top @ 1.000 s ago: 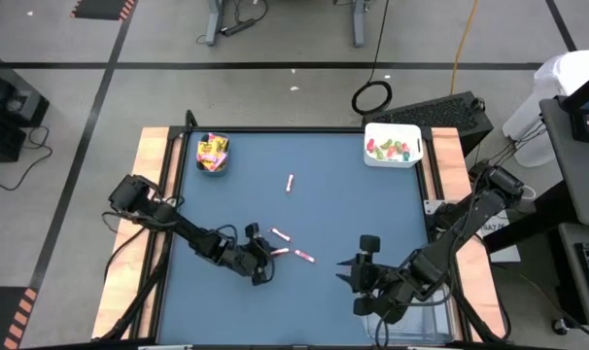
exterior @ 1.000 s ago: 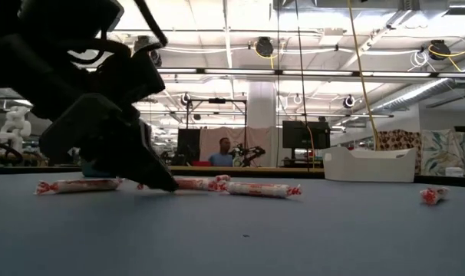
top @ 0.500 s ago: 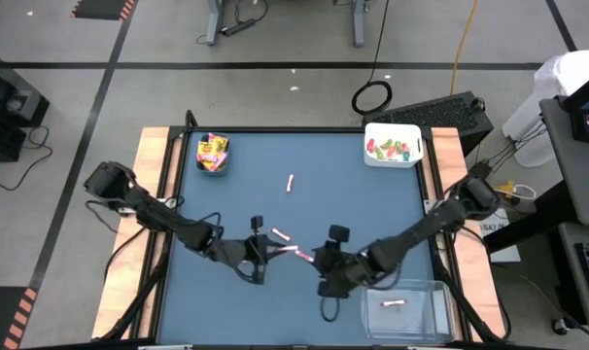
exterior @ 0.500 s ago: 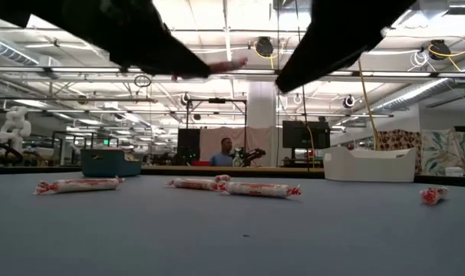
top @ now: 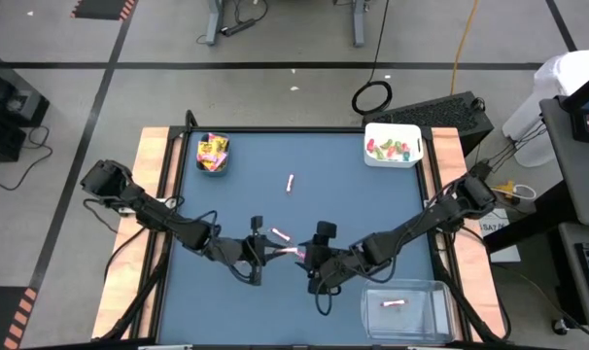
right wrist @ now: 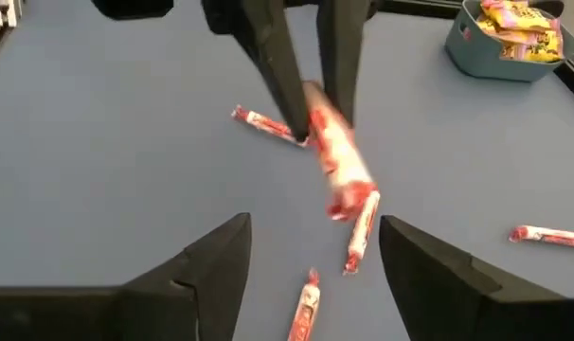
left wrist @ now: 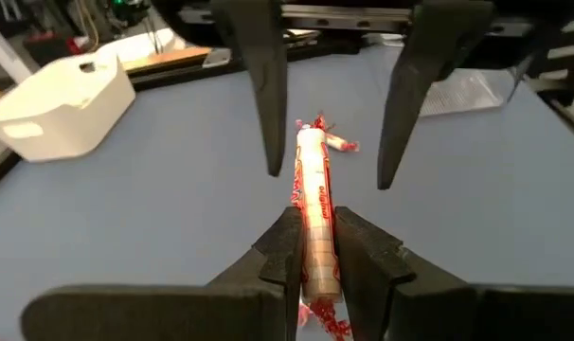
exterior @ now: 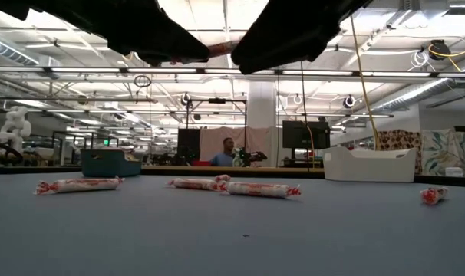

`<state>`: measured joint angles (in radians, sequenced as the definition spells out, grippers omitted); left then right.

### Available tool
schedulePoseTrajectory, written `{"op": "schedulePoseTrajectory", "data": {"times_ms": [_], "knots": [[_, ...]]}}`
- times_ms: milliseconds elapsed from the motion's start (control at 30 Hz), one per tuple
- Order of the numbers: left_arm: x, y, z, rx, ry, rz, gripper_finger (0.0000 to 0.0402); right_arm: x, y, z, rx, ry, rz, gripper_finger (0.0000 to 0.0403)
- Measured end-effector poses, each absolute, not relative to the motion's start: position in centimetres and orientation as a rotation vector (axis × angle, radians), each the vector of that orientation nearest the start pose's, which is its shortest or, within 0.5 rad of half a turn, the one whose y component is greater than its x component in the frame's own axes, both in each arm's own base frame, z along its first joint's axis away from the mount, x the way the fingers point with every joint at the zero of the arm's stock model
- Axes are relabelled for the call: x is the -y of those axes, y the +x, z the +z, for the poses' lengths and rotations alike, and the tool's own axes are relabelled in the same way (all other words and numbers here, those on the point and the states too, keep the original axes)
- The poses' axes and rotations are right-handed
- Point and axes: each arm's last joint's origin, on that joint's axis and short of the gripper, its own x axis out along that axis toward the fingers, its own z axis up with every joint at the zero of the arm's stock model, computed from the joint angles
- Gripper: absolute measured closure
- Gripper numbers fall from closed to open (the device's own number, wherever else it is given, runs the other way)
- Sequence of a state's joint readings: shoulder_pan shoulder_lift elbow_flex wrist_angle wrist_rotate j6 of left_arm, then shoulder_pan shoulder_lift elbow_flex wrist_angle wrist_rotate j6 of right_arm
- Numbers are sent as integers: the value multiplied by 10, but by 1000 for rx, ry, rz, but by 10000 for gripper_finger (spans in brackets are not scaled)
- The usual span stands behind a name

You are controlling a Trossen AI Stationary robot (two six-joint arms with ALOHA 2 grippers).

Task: Sort candy
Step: Put the white candy into the transparent bin

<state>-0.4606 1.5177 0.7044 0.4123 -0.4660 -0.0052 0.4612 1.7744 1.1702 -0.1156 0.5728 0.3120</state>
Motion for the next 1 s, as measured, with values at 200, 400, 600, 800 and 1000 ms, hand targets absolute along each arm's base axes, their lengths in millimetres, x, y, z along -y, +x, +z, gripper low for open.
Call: {"op": "schedulePoseTrajectory", "data": {"times_ms": [200,400,600,800,1000], "knots": [[125,278,207,-271,122,2,340,-152,335,210,-670,-83,-272,187],[126,280,221,-146,127,-3,340,-152,308,231,-723,-45,-291,188],[122,283,230,-63,91,10,340,-166,285,249,-705,-61,-240,188],[124,282,236,0,104,-38,340,-178,278,252,-681,-69,-201,188],[125,282,236,12,373,-57,340,-182,275,251,-694,-101,-179,188]]}}
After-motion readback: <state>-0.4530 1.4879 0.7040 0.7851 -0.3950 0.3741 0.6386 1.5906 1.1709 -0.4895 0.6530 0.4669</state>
